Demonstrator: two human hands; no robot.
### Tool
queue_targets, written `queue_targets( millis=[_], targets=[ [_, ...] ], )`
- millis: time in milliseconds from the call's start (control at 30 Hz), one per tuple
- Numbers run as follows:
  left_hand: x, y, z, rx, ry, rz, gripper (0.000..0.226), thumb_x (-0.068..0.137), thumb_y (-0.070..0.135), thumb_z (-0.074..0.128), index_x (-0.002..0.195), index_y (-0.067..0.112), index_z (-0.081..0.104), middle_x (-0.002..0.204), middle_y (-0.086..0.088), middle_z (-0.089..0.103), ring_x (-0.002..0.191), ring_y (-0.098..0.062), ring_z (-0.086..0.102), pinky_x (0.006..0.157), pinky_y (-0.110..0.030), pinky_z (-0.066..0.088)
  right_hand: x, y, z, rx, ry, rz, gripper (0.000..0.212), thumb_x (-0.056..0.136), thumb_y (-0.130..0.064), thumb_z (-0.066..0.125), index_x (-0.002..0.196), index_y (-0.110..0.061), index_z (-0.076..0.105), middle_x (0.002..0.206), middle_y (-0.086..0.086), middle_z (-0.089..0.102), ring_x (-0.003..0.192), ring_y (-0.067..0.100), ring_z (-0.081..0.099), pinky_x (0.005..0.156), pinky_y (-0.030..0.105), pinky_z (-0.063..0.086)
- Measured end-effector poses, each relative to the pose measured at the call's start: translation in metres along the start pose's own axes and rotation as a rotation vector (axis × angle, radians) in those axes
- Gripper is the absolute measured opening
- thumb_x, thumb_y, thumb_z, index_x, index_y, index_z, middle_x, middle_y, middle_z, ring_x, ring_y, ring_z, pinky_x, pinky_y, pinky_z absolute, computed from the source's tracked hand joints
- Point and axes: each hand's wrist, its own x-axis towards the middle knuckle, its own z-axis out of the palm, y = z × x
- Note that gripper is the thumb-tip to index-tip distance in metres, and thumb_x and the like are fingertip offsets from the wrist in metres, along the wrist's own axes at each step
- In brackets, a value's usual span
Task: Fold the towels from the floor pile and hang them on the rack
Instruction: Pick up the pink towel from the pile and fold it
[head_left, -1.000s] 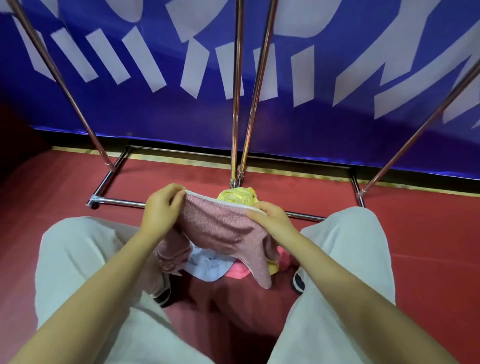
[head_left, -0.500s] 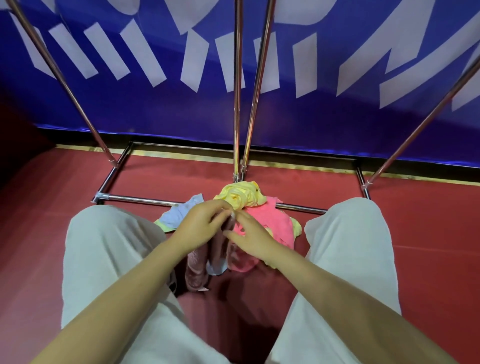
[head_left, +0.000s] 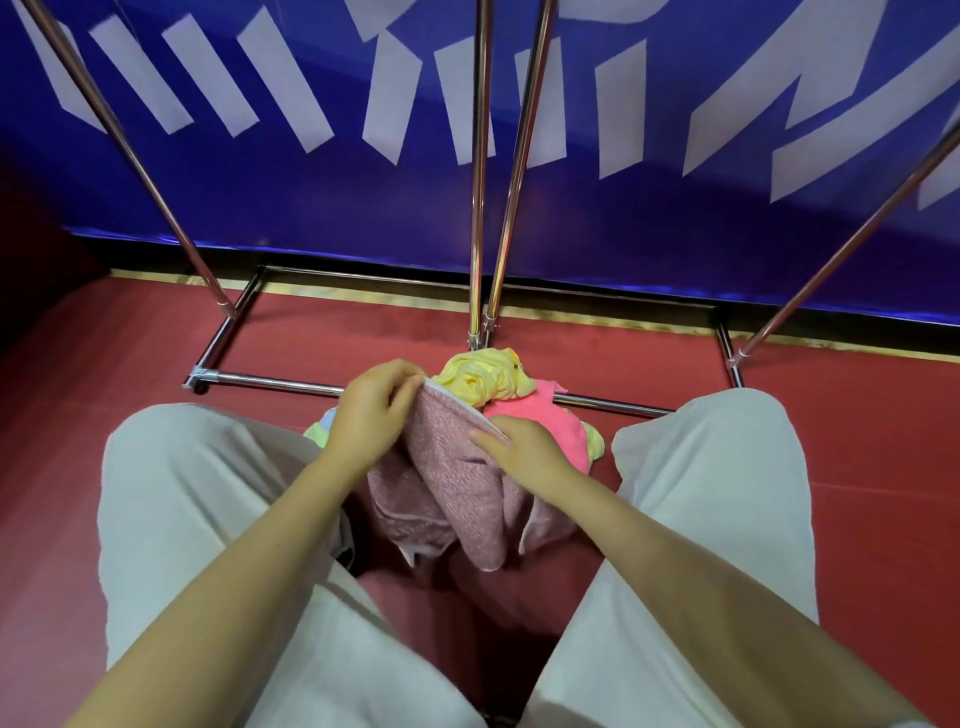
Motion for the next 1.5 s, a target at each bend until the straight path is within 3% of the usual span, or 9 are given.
queue_targets(
  millis=[167,367,567,700,833,967,1100,1333,1500],
  targets=[
    [0.002,-0.024,-0.023,0.088,0.214,-0.211,0.015,0.095,0.011,0.055,0.097,0.006,0.069,0.095,-0.009,0.071,0.090,-0.027,0.062,0.075,-0.029,0.039,-0.006,0.012,-0.013,-0.097,-0.033,0.040,0.020,0.096,-0.033,0.053,0.077,-0.028,0.057,0.074,-0.002,0.061,0.076,0.023,0.057,0.077,0.040,0.044],
    [-0.002,-0.042,-0.035,0.073,0.296,-0.357,0.019,0.095,0.015,0.054,0.102,0.005,0.068,0.098,-0.013,0.071,0.094,-0.029,0.063,0.079,-0.032,0.041,-0.018,0.030,-0.030,-0.311,-0.072,0.064,0.031,0.096,-0.015,0.046,0.126,-0.008,0.052,0.080,0.008,0.055,0.070,0.019,0.046,0.059,0.030,0.025],
    [-0.002,-0.035,-0.024,0.030,0.224,-0.364,0.017,0.096,0.012,0.052,0.099,0.004,0.067,0.099,-0.013,0.069,0.095,-0.028,0.061,0.078,-0.029,0.038,-0.019,0.021,-0.039,0.151,0.061,0.247,0.026,0.094,-0.005,0.050,0.118,-0.007,0.061,0.101,0.008,0.063,0.086,0.017,0.054,0.066,0.013,0.039],
    [0.000,-0.024,-0.009,0.009,0.133,-0.301,0.015,0.095,0.008,0.049,0.093,0.005,0.063,0.097,-0.009,0.066,0.095,-0.026,0.058,0.079,-0.031,0.036,-0.028,0.005,-0.044,0.599,0.108,0.329,0.018,0.096,-0.015,0.052,0.112,-0.013,0.061,0.112,0.014,0.067,0.098,0.023,0.063,0.089,0.033,0.047],
    [0.002,0.005,0.008,-0.051,0.117,-0.243,0.016,0.101,0.010,0.039,0.096,0.004,0.053,0.090,-0.009,0.057,0.084,-0.021,0.048,0.071,-0.029,0.028,-0.035,-0.014,-0.045,0.489,0.163,0.225,0.017,0.095,-0.033,0.054,0.101,-0.023,0.066,0.103,0.006,0.072,0.098,0.019,0.066,0.088,0.034,0.048],
    [0.008,0.021,0.022,-0.364,0.098,-0.445,0.019,0.101,0.009,0.036,0.089,0.012,0.051,0.086,-0.002,0.053,0.085,-0.019,0.047,0.069,-0.027,0.034,-0.034,-0.033,-0.048,0.387,0.269,0.118,0.012,0.096,-0.033,0.053,0.093,-0.024,0.061,0.082,-0.008,0.064,0.073,-0.001,0.056,0.074,0.025,0.042],
    [0.010,0.029,0.030,-0.599,0.041,-0.603,0.028,0.095,0.007,0.038,0.078,0.017,0.058,0.087,0.003,0.058,0.088,-0.015,0.052,0.070,-0.016,0.043,-0.023,-0.039,-0.044,0.269,0.393,0.032,0.028,0.093,-0.029,0.057,0.117,-0.015,0.051,0.099,-0.012,0.056,0.088,0.002,0.052,0.082,0.023,0.039],
    [0.004,0.043,0.032,-0.630,-0.093,-0.493,0.030,0.103,0.034,0.040,0.103,0.023,0.068,0.096,0.004,0.065,0.100,-0.013,0.059,0.094,-0.029,0.042,-0.008,-0.046,-0.038,0.123,0.397,-0.211,0.019,0.087,-0.014,0.059,0.104,-0.023,0.061,0.098,-0.015,0.062,0.093,0.009,0.058,0.080,0.019,0.041],
    [-0.002,0.050,0.031,-0.661,-0.101,-0.400,0.019,0.100,0.021,0.050,0.104,0.019,0.069,0.096,0.013,0.066,0.094,0.003,0.060,0.084,-0.010,0.042,-0.002,-0.049,-0.032,0.265,0.359,-0.150,0.011,0.090,-0.012,0.057,0.091,-0.019,0.066,0.092,-0.013,0.063,0.093,0.006,0.057,0.079,0.010,0.038]
  ],
)
